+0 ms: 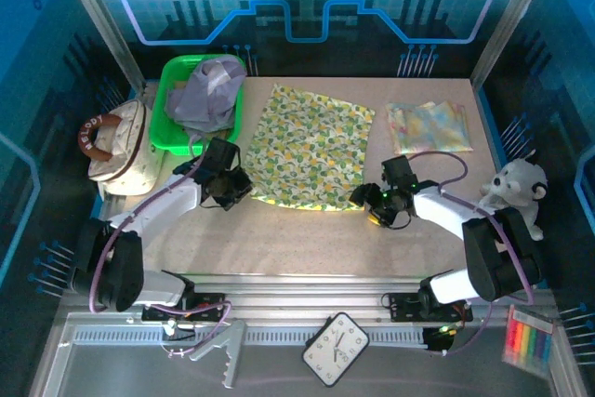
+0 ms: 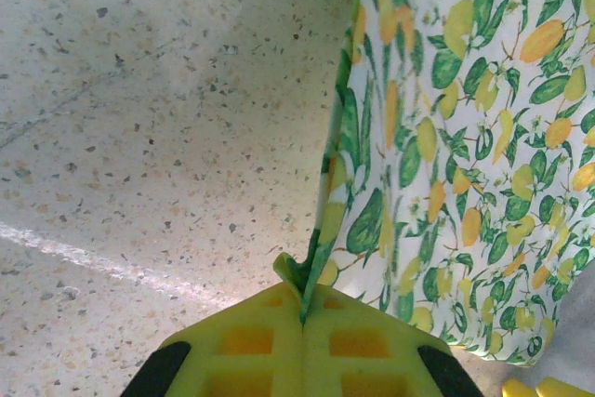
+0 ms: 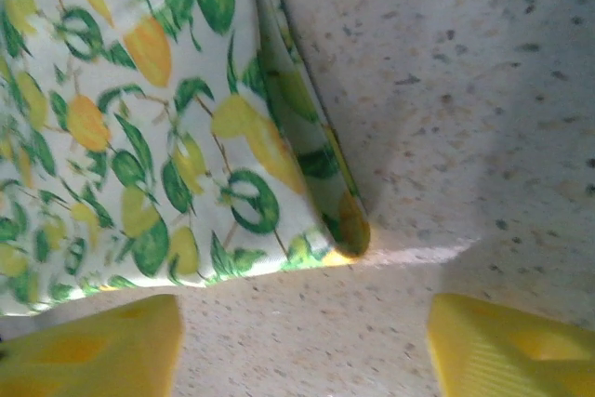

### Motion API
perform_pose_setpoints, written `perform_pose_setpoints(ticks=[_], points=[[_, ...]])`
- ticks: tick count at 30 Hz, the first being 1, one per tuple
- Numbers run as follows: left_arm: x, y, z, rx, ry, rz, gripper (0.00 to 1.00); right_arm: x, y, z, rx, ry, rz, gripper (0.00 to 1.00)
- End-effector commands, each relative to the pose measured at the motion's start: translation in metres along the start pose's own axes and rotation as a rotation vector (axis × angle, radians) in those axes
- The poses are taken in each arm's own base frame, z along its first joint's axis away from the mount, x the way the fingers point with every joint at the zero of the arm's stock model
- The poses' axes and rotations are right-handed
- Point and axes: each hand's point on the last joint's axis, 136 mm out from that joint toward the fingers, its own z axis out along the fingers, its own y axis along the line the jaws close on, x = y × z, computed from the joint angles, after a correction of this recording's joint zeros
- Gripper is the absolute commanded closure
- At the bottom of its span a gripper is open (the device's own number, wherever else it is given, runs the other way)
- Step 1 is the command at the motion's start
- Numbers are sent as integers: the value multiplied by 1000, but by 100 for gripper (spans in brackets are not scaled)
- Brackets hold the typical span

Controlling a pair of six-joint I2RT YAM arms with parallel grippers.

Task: Fold and stack the skirts

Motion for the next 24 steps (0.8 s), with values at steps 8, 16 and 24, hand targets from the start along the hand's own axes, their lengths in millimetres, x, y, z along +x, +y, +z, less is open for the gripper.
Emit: perform_pose_setpoints(ticks=[8,16,24], points=[[7,3,0,-6,25,-29,100,-4,0,5,-64,-59,100,48],[9,5,2,-11,30,-29,100,-9,-1,6,-62,-89,96,57],[10,8,3,-16,34,-30,100,-10,4,16,-79,-74,89,60]])
